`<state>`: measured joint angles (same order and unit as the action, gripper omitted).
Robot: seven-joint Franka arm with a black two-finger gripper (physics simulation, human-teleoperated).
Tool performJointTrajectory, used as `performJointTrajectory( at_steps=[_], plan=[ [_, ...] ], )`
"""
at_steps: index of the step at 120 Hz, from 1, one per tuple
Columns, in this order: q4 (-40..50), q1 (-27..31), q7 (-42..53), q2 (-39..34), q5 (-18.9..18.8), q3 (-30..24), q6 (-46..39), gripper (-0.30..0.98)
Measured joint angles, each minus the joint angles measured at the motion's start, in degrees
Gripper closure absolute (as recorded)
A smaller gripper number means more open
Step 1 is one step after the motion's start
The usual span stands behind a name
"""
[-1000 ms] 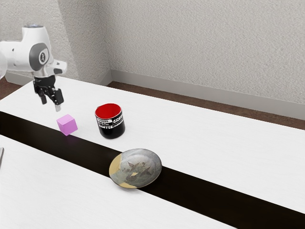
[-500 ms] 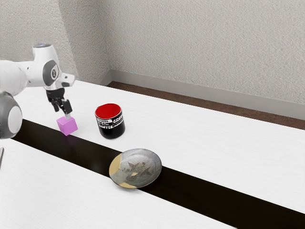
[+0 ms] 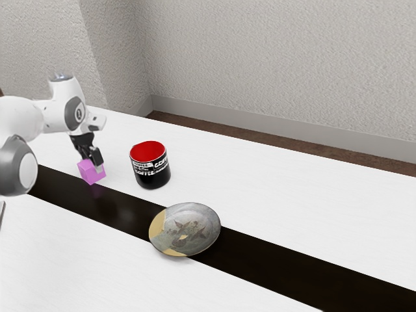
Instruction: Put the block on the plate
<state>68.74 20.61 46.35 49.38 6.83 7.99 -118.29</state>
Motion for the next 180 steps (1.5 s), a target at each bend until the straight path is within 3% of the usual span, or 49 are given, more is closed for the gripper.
performJointTrajectory(
  at_steps=[22, 36, 44, 64, 104, 131, 158, 180],
  plan=[
    [0.19, 0.11, 1.00, 0.70, 0.65, -0.25, -0.89, 0.01],
    [0.13, 0.13, 1.49, 0.77, 0.84, -0.27, -1.19, 0.26],
    [0.11, 0.13, 1.64, 0.77, 0.77, -0.26, -1.39, 0.31],
    [2.27, 0.13, 1.97, -2.23, 0.55, -0.27, -1.87, 0.30],
    [25.93, -3.54, 2.37, -25.73, 0.26, -1.57, -1.42, 0.29],
    [40.38, -9.19, 2.28, -37.93, 0.26, -1.62, -1.03, 0.28],
    [44.94, -15.88, 1.83, -41.19, 0.39, -3.48, 0.45, 0.28],
    [45.52, -18.53, 1.41, -41.37, 0.47, -9.09, 2.13, 0.28]
  ],
)
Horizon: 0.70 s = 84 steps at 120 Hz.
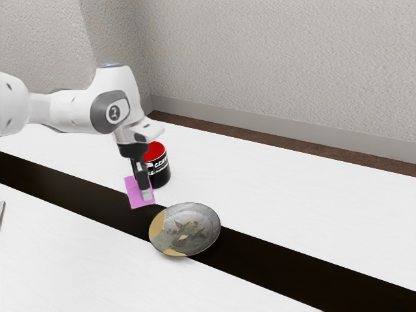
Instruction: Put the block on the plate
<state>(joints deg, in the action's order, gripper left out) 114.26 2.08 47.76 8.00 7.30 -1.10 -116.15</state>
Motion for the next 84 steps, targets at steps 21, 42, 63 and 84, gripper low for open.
performJointTrajectory(
  at_steps=[21, 42, 63, 84],
  plan=[
    [-1.57, -3.03, -0.32, 3.75, 0.35, -3.37, 0.48, 0.28],
    [-5.32, -4.84, -0.71, 10.56, 0.35, -3.55, 0.17, 0.28],
    [-5.76, -4.97, -1.16, 11.47, 0.45, -3.55, 0.03, 0.17],
    [-5.98, -5.00, -1.81, 6.65, 0.48, -3.39, 0.27, 0.07]
  ],
)
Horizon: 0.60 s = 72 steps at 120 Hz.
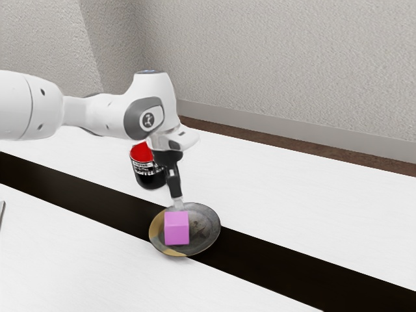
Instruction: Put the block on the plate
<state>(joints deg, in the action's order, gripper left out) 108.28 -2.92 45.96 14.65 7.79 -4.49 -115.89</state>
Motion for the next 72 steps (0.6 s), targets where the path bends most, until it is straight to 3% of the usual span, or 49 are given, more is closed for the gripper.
performJointTrajectory(
  at_steps=[33, 72],
  plan=[
    [-13.63, 0.89, -9.10, -5.97, -5.15, 2.23, 9.69, 0.02],
    [-15.67, 1.23, -17.96, -9.23, -7.02, 2.42, 16.98, 0.00]
  ],
)
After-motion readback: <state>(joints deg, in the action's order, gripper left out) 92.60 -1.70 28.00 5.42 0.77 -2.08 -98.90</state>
